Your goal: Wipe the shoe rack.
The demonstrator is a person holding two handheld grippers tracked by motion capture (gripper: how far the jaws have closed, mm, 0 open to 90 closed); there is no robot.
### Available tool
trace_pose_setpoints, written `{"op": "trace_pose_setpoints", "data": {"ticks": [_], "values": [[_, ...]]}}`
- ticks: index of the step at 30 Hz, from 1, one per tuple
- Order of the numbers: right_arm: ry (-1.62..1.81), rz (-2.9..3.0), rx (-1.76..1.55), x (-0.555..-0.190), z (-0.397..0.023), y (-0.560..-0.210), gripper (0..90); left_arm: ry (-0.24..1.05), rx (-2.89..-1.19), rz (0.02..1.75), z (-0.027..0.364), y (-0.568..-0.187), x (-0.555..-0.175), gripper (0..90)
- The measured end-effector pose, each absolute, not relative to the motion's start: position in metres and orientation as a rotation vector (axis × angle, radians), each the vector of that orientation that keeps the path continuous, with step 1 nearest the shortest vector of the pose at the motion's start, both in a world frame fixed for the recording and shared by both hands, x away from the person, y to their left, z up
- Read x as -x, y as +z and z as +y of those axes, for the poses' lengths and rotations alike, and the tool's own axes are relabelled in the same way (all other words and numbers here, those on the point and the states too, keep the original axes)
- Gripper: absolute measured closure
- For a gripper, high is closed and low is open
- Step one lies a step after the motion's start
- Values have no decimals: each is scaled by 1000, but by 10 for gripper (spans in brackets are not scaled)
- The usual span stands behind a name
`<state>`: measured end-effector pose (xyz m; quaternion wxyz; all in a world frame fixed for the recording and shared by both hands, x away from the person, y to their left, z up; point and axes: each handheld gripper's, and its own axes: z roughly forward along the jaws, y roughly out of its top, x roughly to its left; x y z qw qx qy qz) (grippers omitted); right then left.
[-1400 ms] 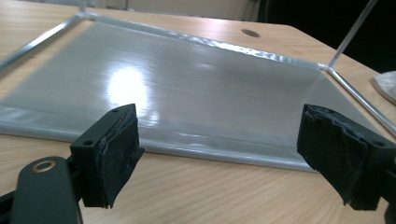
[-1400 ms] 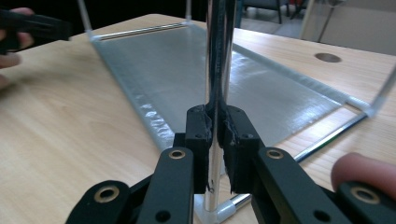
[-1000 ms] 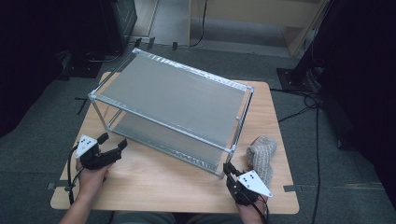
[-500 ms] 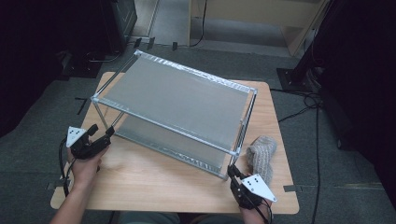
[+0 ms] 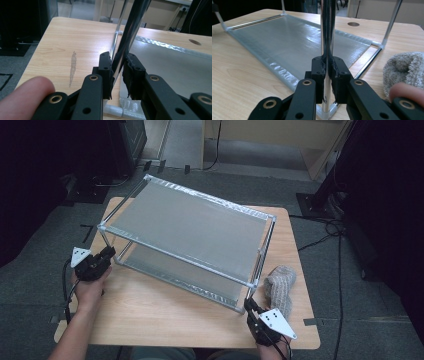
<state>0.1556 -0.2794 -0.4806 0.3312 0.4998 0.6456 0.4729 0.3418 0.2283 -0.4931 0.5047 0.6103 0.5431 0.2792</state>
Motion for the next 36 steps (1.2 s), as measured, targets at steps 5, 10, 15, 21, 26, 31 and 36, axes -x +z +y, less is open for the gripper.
{"op": "trace_pose_setpoints", "data": {"ticks": [5,10,15,21,26,31,36], "values": [[1196,1663,-1338,-162,-278,-479,820,667,-1485,1304,234,-493,-329,775],[1133,1637,-1376,-175,-274,-477,818,649,-1476,1315,240,-494,-314,771],[1130,1610,-1426,-196,-276,-476,815,648,-1482,1342,244,-494,-298,770],[1130,1605,-1464,-219,-280,-474,809,647,-1507,1354,245,-492,-276,772],[1129,1575,-1514,-240,-283,-472,805,645,-1532,1349,242,-490,-259,777],[1117,1546,-1537,-256,-284,-472,804,620,-1561,1322,243,-489,-239,777],[1113,1531,-1535,-263,-287,-473,805,607,-1601,1272,241,-490,-220,781]]}}
